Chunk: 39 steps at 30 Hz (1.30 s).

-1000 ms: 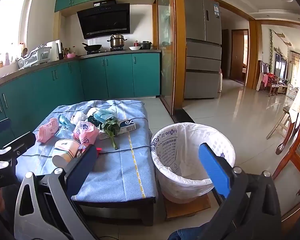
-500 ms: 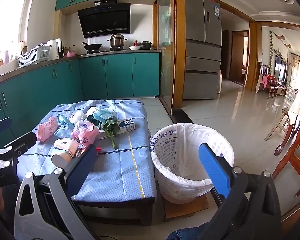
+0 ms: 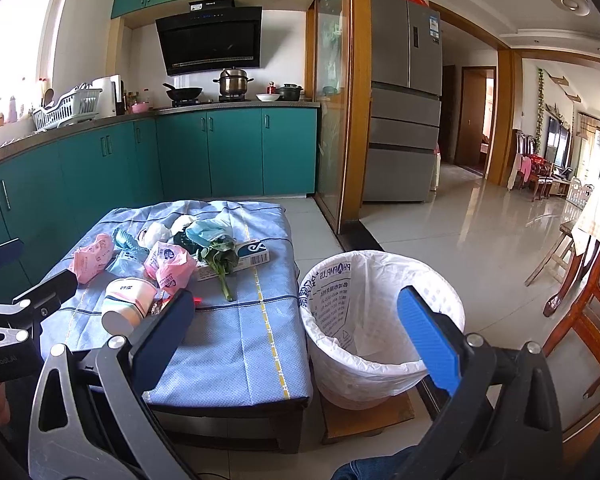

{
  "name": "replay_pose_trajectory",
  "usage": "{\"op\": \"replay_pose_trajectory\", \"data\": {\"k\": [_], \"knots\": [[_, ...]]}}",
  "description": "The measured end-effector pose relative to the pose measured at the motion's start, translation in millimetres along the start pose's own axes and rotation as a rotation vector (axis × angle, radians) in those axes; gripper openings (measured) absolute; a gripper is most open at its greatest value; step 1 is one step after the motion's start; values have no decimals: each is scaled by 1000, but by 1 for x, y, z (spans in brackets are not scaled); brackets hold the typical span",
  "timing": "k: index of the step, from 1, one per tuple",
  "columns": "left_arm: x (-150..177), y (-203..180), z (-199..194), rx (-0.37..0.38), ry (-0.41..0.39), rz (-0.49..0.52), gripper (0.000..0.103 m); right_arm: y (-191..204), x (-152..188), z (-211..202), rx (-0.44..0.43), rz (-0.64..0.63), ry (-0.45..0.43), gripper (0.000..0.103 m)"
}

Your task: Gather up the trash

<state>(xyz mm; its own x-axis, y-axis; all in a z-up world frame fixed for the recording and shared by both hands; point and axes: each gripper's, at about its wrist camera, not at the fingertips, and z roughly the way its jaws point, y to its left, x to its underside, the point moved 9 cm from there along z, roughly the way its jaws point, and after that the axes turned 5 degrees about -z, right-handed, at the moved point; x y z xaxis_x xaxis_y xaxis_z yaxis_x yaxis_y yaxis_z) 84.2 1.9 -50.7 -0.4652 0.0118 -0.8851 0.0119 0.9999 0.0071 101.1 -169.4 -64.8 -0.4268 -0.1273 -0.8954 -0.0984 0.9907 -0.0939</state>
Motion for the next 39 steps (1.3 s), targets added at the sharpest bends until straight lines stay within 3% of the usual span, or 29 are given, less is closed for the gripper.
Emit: {"op": "replay_pose_trajectory", "data": {"k": [39], "knots": [[11, 4, 7, -3, 27, -3, 100, 0, -1, 0, 5, -3, 5, 100]]}}
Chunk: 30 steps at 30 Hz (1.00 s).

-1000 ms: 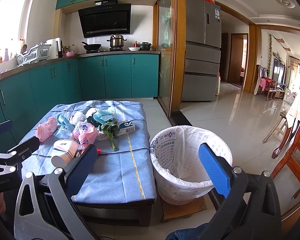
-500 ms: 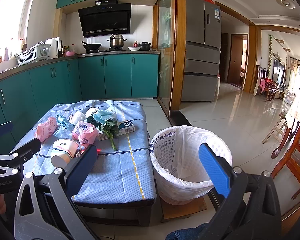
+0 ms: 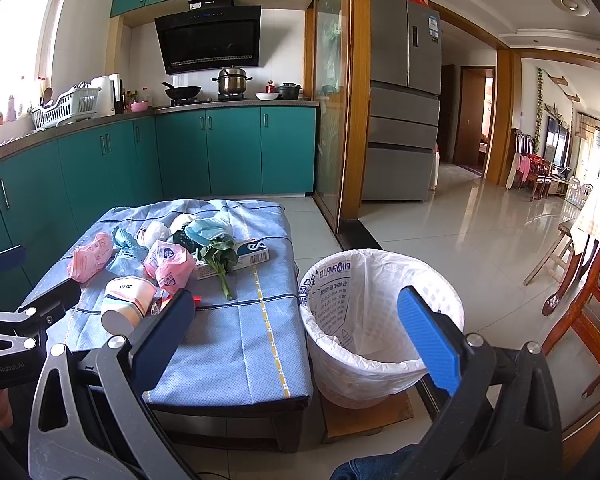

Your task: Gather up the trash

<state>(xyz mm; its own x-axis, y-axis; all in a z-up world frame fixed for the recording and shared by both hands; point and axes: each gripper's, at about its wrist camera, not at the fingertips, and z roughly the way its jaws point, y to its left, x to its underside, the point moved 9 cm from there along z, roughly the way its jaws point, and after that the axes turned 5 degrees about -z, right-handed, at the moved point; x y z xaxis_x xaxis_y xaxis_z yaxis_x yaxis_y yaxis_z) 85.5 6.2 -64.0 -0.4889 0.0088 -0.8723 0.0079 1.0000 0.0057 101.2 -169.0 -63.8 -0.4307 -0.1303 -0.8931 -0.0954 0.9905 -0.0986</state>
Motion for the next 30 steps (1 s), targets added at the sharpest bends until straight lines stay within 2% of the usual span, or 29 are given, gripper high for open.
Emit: {"op": "replay_pose_trajectory", "data": {"k": [30], "knots": [[5, 5, 3, -3, 15, -4, 100, 0, 1, -1, 3, 0, 1, 100]]}}
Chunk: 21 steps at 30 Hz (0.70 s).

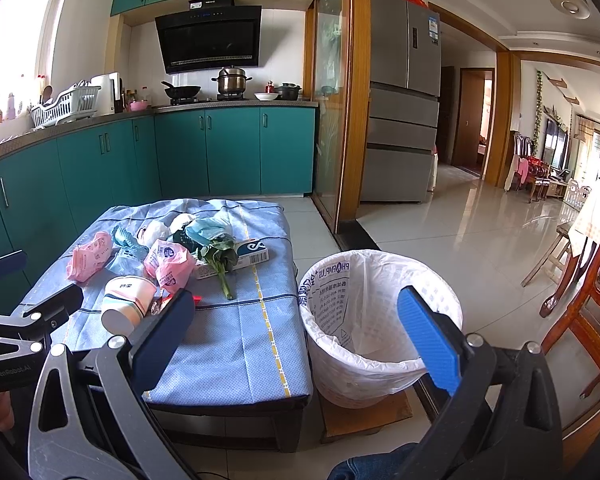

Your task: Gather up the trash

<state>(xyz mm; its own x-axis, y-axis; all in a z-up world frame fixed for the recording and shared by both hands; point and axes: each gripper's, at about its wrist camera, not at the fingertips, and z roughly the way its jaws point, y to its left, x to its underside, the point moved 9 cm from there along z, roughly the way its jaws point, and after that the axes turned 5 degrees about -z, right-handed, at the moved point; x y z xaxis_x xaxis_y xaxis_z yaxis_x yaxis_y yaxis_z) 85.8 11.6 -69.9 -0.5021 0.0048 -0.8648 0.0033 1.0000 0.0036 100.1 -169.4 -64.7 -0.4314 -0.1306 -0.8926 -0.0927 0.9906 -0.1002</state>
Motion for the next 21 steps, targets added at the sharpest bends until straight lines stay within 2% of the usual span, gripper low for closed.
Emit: {"op": "replay_pose_trajectory", "data": {"k": [21], "knots": [[3, 3, 1, -2, 10, -2, 100, 0, -1, -2, 3, -1, -2, 100]]}}
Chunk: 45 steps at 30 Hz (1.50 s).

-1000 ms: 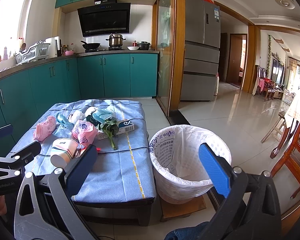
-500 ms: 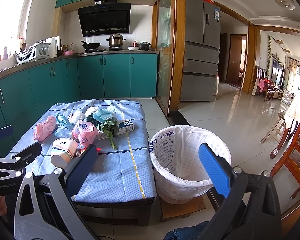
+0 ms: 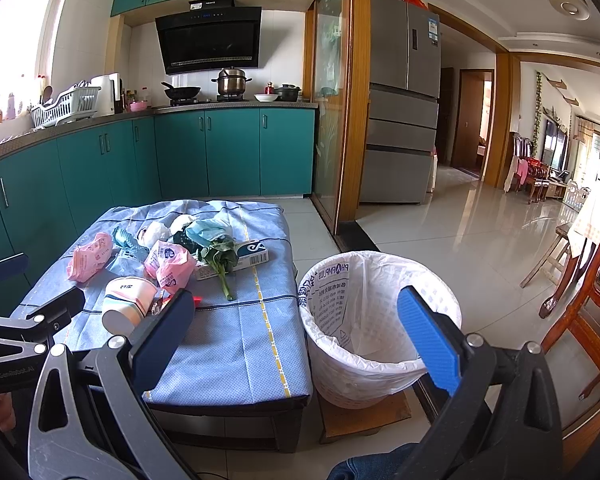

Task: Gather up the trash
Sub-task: 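Move the left tool to the pink plastic bag while the right tool approaches the red snack wrapper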

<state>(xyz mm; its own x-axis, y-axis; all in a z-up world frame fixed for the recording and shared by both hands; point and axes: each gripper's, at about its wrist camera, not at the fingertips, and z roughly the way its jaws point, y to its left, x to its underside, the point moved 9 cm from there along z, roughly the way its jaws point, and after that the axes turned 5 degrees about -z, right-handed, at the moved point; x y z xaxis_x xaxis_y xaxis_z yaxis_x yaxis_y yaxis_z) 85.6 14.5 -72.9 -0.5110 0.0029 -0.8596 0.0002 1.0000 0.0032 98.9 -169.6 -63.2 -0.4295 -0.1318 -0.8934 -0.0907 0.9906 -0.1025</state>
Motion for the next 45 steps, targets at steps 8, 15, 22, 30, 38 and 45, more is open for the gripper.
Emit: {"op": "replay_pose_trajectory", "data": {"k": [8, 15, 22, 30, 38, 45], "knots": [[-41, 63, 21, -144, -61, -67, 100, -10, -24, 6, 19, 17, -53, 100], [-115, 130, 99, -175, 41, -240, 46, 30, -89, 105, -204, -68, -31, 100], [-76, 170, 160, -226, 78, -316, 70, 73, -52, 200, -385, -69, 93, 88], [-50, 194, 178, -277, 195, -362, 84, 140, -5, 168, -612, -324, 183, 96], [-46, 187, 182, -316, 198, -283, 88, 174, 53, 182, -583, -446, 332, 96], [-41, 193, 181, -322, 209, -313, 91, 170, 59, 193, -508, -435, 340, 96]]}}
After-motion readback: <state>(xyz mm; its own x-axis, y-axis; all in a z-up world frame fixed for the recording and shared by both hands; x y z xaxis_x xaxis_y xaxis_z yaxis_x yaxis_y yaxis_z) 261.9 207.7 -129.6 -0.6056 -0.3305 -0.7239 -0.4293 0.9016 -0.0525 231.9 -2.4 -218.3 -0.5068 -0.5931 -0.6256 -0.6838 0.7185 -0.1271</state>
